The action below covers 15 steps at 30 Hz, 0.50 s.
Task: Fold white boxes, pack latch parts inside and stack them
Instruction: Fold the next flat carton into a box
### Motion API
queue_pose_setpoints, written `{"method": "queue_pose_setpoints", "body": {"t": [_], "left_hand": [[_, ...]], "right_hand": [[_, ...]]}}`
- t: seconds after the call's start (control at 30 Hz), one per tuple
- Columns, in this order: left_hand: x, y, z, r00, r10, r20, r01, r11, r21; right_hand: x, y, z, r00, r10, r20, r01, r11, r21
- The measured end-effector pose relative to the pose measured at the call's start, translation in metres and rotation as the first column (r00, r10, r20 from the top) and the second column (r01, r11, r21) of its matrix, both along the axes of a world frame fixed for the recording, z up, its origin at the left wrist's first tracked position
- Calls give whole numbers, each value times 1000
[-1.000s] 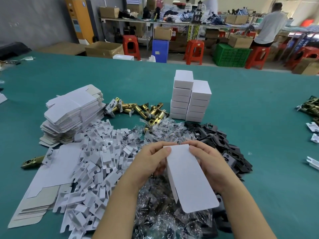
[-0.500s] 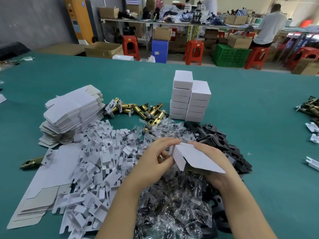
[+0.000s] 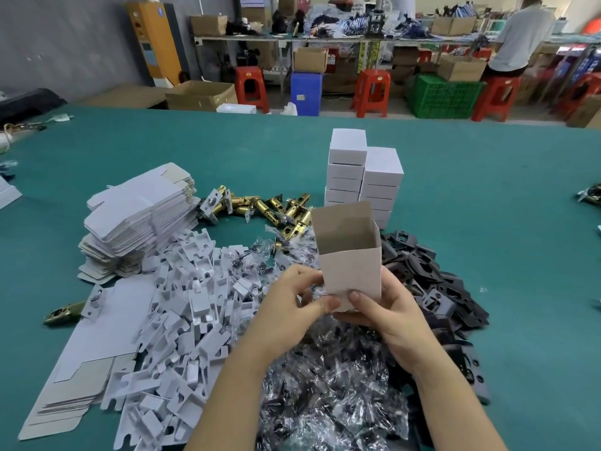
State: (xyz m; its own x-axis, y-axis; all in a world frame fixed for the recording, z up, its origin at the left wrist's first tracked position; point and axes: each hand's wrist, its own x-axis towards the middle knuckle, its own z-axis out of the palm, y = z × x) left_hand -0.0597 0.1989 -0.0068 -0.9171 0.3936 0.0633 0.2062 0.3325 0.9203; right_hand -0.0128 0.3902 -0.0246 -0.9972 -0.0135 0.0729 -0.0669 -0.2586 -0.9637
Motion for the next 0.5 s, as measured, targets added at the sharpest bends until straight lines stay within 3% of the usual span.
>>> {"method": "queue_pose_setpoints", "body": {"t": [0.33,0.4,0.5], "left_hand": [[4,1,2,980,182,-80,-189,979,-81],[3,3,5,971,213,-108,-229,958,-172],[-8,9,15,958,173,-230,-262,857,-443]], "right_hand": [[-2,-2,-7,933,-360,22,361,931,-47],[-2,-6,-9,935,-352,34,354,934,-59],[-5,-10,-12,944,-329,29,329,944,-14]]}}
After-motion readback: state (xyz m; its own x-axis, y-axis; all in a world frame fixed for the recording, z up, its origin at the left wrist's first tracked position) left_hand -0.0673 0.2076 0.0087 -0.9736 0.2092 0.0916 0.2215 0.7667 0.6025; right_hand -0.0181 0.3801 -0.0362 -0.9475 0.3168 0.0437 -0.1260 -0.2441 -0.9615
